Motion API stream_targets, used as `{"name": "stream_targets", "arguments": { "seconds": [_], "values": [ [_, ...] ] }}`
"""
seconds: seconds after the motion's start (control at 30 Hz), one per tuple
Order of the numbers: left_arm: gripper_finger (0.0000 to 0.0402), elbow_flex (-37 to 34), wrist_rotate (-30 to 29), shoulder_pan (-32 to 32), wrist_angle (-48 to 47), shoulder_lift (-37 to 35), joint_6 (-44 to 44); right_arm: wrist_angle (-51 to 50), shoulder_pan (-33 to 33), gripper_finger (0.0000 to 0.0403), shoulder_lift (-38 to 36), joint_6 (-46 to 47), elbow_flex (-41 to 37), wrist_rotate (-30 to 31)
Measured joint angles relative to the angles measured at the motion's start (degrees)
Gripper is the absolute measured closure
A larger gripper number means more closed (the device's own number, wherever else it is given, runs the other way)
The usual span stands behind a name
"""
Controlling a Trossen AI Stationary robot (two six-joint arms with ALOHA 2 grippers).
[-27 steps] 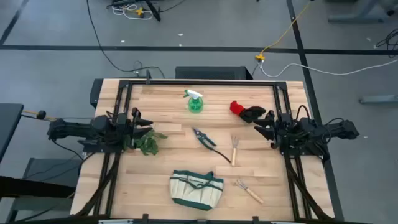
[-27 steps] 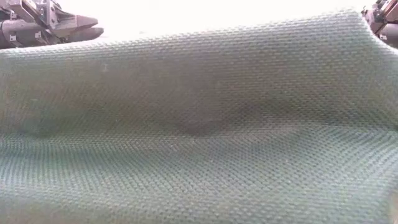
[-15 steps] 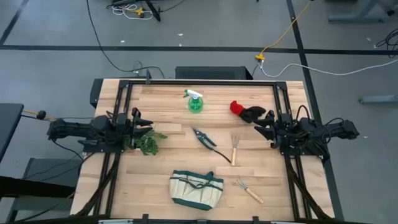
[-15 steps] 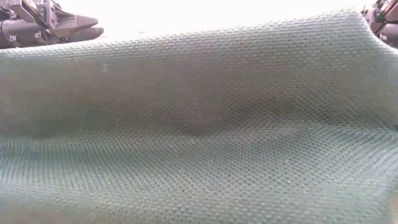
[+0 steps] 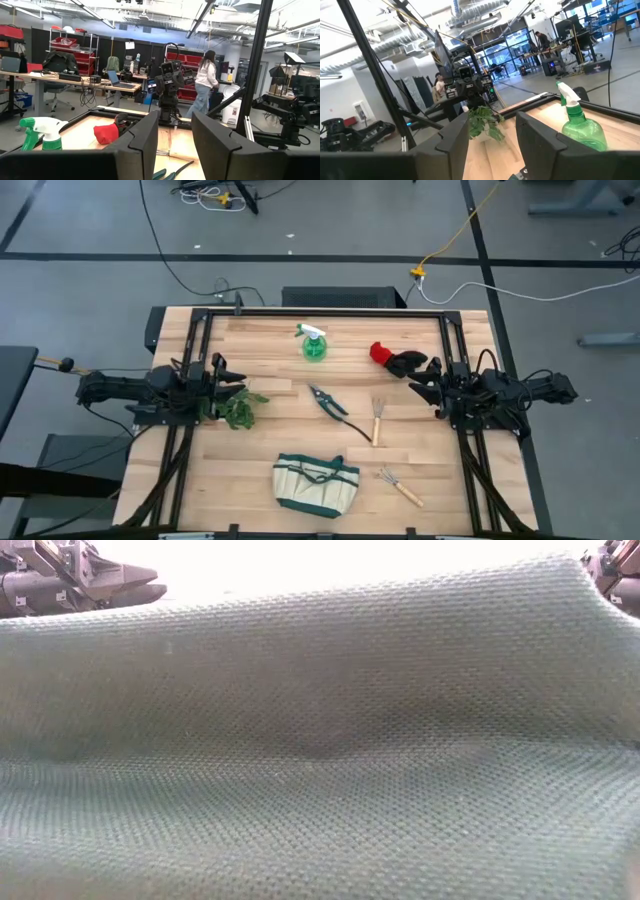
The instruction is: Pick & Place Garden tools in Gardening bag
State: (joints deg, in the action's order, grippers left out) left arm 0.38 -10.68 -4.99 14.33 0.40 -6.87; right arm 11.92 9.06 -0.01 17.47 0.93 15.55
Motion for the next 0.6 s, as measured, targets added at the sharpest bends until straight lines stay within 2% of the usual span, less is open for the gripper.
{"name": "stream_targets", "arguments": {
  "seconds": [0.1,0.23,0.3,0.6],
  "values": [
    [0.0275,0.0,0.0,0.0,0.0,0.0,1.0,0.0,0.0,0.0238,0.0,0.0,0.0,0.0],
    [0.0275,0.0,-2.8,0.0,1.0,0.0,15.6,0.0,0.0,0.0238,0.0,0.0,0.0,0.0],
    [0.0275,0.0,-3.6,0.0,1.0,0.0,19.2,0.0,0.0,0.0238,0.0,0.0,0.0,0.0],
    [0.0275,0.0,-3.7,0.0,1.0,0.0,17.7,0.0,0.0,0.0238,0.0,0.0,0.0,0.0]
  ]
}}
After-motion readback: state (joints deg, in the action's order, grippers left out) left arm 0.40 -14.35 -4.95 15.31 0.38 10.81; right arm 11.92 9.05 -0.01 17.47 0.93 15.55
